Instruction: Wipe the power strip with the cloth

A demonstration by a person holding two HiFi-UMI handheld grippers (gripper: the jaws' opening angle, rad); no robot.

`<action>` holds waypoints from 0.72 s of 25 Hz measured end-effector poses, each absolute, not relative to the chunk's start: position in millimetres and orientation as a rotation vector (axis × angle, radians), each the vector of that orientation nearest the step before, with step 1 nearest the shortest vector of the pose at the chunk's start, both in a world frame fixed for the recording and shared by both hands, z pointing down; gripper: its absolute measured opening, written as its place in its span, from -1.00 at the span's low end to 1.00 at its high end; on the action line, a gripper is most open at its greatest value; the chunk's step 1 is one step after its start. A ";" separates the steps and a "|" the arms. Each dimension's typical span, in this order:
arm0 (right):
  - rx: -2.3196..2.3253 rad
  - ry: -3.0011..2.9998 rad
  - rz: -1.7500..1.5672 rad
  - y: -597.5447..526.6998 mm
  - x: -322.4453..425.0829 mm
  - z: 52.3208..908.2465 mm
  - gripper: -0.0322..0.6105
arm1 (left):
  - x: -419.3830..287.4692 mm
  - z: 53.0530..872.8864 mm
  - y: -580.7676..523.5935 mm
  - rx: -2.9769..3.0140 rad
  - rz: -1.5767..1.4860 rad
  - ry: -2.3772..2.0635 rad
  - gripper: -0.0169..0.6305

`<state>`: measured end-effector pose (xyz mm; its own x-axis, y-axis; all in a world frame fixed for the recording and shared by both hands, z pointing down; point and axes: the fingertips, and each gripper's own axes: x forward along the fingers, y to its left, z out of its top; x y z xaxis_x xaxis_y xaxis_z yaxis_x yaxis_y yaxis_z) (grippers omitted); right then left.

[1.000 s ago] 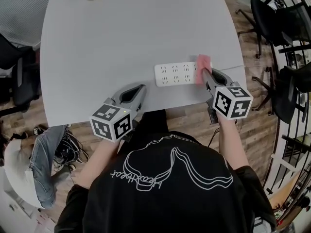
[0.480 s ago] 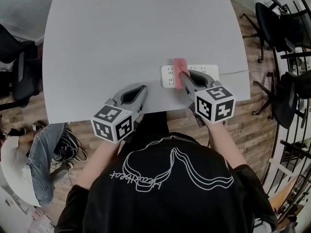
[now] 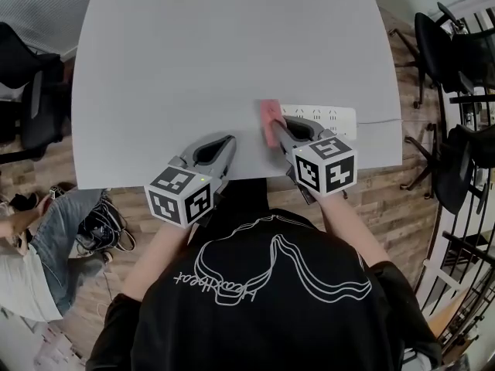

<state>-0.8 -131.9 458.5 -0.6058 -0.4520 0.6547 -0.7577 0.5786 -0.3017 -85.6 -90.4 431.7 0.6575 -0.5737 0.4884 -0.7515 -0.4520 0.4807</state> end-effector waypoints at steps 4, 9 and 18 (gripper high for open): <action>0.959 -2.268 0.779 -131.8 -0.6 465.4 -0.79 | -88.3 432.5 -90.6 2.181 0.330 -1.027 -0.91; 0.968 -2.257 0.799 -133.3 4.2 468.4 -0.79 | -85.1 432.0 -92.9 2.181 0.333 -1.027 -0.91; 0.986 -2.236 0.730 -135.8 13.6 471.0 -0.79 | -82.9 434.3 -93.4 2.181 0.334 -1.017 -0.91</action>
<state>13.6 -135.8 471.0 -0.5568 -0.4606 0.6913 -0.7798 0.5765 -0.2440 -82.9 -93.4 434.3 0.6591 -0.5702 0.4904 -0.7499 -0.4490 0.4858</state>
